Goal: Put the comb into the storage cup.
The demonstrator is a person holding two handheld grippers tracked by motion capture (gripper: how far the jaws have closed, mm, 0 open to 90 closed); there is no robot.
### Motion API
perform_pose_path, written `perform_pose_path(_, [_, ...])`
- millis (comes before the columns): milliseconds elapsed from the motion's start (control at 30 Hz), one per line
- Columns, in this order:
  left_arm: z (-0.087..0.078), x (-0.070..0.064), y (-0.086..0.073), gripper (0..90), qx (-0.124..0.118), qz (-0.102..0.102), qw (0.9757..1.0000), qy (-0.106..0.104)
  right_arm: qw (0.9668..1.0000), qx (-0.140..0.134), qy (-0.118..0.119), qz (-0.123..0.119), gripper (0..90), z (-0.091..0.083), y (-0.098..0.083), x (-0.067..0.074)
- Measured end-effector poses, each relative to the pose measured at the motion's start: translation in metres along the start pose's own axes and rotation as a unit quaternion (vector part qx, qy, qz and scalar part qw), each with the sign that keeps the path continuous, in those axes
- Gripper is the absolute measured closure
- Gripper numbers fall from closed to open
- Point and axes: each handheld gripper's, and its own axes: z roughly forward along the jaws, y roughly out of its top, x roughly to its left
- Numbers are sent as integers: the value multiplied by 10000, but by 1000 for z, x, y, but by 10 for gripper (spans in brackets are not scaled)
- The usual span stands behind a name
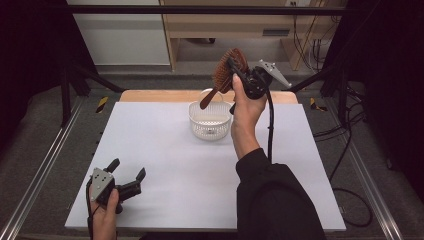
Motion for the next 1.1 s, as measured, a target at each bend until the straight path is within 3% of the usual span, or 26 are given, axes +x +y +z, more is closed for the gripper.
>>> perform_pose_path(667, [1,1,-1,36,55,15,10000,36,9996,224,-154,75,510,8,-47,-15])
perform_pose_path(1100, [1,3,-1,37,55,5,10000,50,9993,315,-134,139,510,11,-61,-18])
